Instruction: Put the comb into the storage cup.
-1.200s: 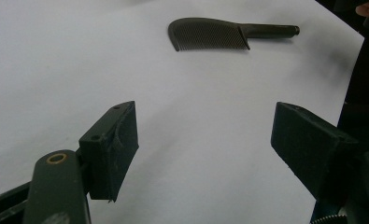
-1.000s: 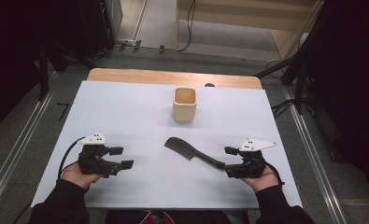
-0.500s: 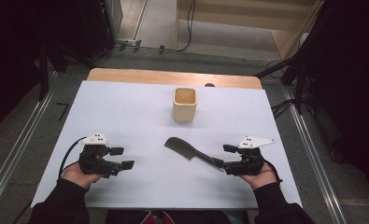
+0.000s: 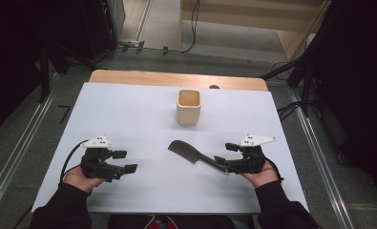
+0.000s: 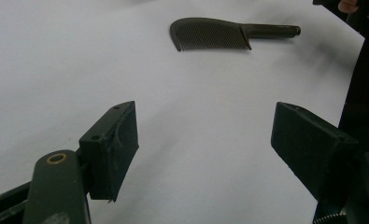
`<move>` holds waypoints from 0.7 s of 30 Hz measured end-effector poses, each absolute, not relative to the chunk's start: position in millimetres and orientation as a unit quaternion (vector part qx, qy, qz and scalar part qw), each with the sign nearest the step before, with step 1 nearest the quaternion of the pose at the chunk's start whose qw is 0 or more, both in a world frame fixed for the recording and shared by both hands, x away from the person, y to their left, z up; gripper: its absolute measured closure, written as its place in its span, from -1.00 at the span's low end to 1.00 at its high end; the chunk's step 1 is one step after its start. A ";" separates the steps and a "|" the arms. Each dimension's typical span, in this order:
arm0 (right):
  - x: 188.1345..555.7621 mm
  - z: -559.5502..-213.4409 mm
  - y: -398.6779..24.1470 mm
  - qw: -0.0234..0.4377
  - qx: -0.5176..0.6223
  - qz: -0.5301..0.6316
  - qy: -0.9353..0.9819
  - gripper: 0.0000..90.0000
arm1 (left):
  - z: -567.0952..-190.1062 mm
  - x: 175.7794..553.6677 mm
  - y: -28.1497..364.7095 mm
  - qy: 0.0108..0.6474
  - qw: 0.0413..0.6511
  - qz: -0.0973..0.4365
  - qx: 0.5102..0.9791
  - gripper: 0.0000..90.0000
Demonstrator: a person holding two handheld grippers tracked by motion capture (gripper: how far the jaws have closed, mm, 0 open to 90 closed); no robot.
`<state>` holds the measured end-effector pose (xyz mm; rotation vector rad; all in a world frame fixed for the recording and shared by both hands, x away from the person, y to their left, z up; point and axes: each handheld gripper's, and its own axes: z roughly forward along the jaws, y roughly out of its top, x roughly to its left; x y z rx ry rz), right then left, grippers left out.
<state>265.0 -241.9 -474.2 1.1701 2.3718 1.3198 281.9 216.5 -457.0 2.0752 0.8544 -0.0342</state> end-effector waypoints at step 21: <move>264.2 -492.3 -234.1 0.084 0.392 0.424 0.812 -0.41 | -456.3 288.1 210.0 0.338 0.436 -0.016 0.834 -0.47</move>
